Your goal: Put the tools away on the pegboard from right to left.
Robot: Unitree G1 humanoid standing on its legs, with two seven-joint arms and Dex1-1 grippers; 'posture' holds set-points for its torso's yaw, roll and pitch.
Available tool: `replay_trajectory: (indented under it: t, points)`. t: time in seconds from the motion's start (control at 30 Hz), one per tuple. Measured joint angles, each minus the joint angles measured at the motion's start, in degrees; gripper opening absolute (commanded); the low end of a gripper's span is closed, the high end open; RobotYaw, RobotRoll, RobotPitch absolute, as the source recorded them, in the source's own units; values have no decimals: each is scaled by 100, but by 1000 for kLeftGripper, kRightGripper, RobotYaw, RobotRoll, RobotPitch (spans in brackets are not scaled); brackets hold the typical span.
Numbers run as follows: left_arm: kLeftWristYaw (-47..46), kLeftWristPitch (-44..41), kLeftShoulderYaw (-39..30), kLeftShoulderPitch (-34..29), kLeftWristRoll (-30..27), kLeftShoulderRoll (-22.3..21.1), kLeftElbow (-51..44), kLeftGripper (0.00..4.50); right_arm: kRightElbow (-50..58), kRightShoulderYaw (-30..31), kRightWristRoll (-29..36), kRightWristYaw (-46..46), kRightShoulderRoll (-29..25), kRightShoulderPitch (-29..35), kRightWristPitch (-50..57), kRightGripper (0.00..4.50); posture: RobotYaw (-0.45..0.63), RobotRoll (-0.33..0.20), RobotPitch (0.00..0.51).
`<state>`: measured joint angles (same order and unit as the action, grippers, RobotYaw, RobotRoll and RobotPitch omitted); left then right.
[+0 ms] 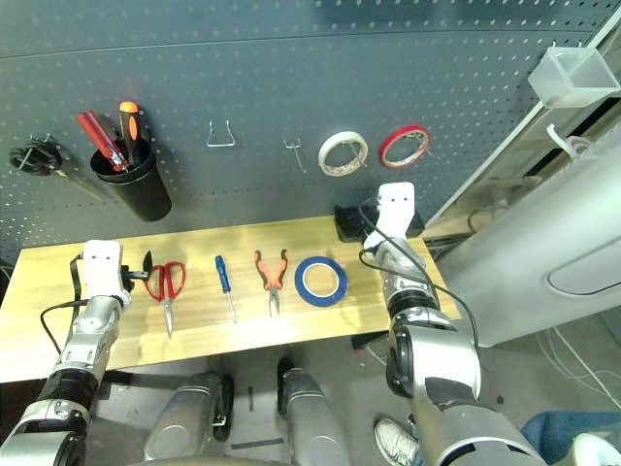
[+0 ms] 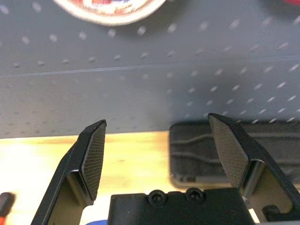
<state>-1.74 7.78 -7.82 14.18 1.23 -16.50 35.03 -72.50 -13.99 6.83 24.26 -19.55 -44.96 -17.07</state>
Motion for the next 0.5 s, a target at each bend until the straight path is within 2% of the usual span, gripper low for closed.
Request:
replay_trajectory:
  t: [0.23, 0.5]
  points:
    - [274, -305, 37, -8, 55, -54, -79, 4455, -7, -112, 58, -77, 21, 102, 233, 4500, 166, 0, 196]
    - [1256, -688, 753, -216, 104, 31, -1095, 4455, 211, -124, 159, 166, -160, 309, 568, 4500, 148, 0, 223]
